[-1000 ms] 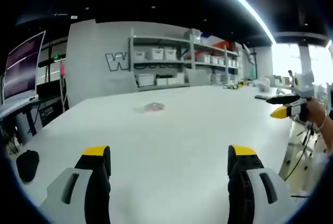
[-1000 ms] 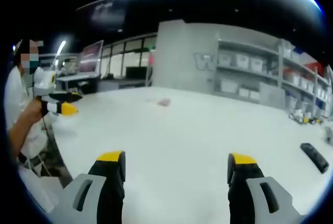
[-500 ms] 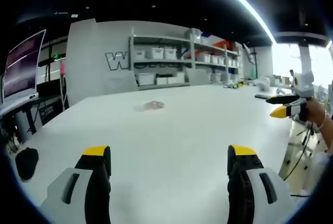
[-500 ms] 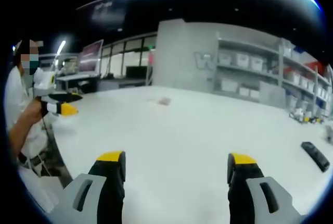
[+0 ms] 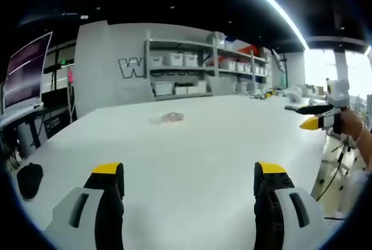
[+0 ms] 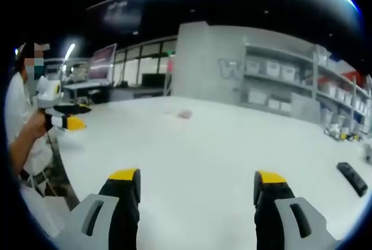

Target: Open the resealable bag by pulling the two sides of the seal apart until the entire bag opening is separated and visibly accessible.

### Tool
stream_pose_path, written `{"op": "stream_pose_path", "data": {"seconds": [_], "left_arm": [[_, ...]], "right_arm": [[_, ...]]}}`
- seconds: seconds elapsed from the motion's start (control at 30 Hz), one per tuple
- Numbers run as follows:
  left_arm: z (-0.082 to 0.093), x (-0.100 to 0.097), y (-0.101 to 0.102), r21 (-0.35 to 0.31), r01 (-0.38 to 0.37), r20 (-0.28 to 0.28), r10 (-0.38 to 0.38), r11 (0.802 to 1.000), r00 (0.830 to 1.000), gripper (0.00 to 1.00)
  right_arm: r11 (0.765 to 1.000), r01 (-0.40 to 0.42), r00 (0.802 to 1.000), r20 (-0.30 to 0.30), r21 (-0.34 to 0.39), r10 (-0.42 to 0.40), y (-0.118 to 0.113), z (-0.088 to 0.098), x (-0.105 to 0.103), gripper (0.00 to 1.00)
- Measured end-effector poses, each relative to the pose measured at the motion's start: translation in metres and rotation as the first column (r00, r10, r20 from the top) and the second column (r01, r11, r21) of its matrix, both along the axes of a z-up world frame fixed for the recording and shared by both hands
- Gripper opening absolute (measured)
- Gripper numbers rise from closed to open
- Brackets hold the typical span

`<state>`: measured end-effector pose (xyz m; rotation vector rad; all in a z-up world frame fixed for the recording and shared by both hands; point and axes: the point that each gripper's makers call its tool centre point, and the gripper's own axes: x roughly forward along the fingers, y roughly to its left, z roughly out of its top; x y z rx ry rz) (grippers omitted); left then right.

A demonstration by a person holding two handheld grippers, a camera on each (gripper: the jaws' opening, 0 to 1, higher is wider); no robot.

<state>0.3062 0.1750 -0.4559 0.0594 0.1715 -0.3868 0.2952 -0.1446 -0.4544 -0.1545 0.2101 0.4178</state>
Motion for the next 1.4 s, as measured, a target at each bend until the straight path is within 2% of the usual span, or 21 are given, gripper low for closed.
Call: {"op": "stream_pose_path", "data": {"seconds": [1.4], "left_arm": [[-0.004,-0.002,0.003,-0.007,-0.003,-0.003,0.003,1.0,1.0,0.89]], "right_arm": [[0.999,-0.036,0.999,0.0,0.008,0.036,0.019,0.005,0.018,0.79]]}}
